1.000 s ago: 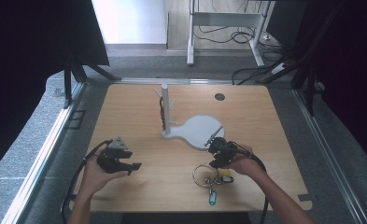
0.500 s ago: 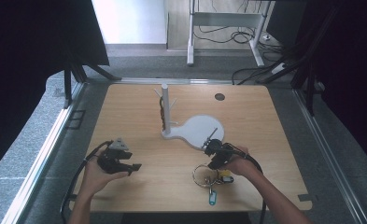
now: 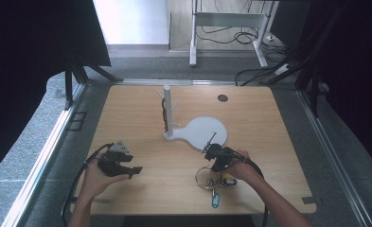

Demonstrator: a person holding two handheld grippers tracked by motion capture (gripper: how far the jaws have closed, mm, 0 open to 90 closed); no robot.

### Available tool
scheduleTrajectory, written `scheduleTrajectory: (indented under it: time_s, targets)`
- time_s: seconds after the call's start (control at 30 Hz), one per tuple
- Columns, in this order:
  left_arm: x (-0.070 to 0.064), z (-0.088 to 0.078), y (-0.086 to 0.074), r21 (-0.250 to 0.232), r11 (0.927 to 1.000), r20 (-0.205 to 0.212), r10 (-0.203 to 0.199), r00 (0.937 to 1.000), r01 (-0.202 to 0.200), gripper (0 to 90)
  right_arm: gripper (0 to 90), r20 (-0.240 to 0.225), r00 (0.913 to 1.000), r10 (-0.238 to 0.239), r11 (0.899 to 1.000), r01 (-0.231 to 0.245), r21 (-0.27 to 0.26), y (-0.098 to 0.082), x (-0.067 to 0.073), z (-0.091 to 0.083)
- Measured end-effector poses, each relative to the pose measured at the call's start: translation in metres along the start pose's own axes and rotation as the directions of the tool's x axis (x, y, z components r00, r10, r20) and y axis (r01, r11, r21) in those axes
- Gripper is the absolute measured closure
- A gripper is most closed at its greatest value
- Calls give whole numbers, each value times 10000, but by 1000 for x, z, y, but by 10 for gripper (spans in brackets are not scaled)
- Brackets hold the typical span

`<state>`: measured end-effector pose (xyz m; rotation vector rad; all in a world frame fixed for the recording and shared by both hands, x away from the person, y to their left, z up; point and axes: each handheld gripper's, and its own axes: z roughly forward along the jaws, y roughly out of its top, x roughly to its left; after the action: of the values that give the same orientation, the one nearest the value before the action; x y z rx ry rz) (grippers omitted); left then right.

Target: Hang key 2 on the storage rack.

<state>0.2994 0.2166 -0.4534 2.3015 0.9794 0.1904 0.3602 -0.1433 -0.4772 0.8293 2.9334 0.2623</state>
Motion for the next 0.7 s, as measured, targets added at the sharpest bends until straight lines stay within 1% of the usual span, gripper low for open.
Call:
scheduleTrajectory:
  time_s: [0.2, 0.43, 0.5, 0.53, 0.57, 0.6, 0.63, 0.7]
  targets:
    - [2, 0, -2, -22, 9999, 35, -128, 9999, 128, 375, 852, 134, 9999, -83, 10000, 84, -40, 0, 0, -1]
    - [3, 1, -3, 14, 9999, 34, -137, 9999, 137, 375, 856, 281, 9995, -172, 9997, 177, -183, 0, 0, -6]
    - [2, 2, -3, -14, 9998, 39, -193, 9998, 193, 375, 858, 363, 9991, -220, 9994, 229, -241, -1, 1, -10]
    - [2, 2, -3, -13, 9998, 50, -195, 9998, 195, 375, 858, 367, 9990, -257, 9992, 268, -292, -1, 1, -14]
    - [2, 2, -3, -13, 9998, 50, -195, 9998, 195, 375, 858, 367, 9990, -257, 9992, 268, -292, -1, 1, -14]
    - [3, 2, -4, 2, 9998, 55, -213, 9998, 213, 375, 859, 413, 9988, -264, 9989, 279, -368, -2, 1, -19]
    - [3, 2, -4, 2, 9998, 55, -213, 9998, 213, 375, 859, 413, 9988, -264, 9989, 279, -368, -2, 1, -19]
    - [3, 2, -4, -10, 9997, 76, -253, 9997, 253, 375, 860, 585, 9980, -231, 9984, 261, -508, -2, 1, -28]
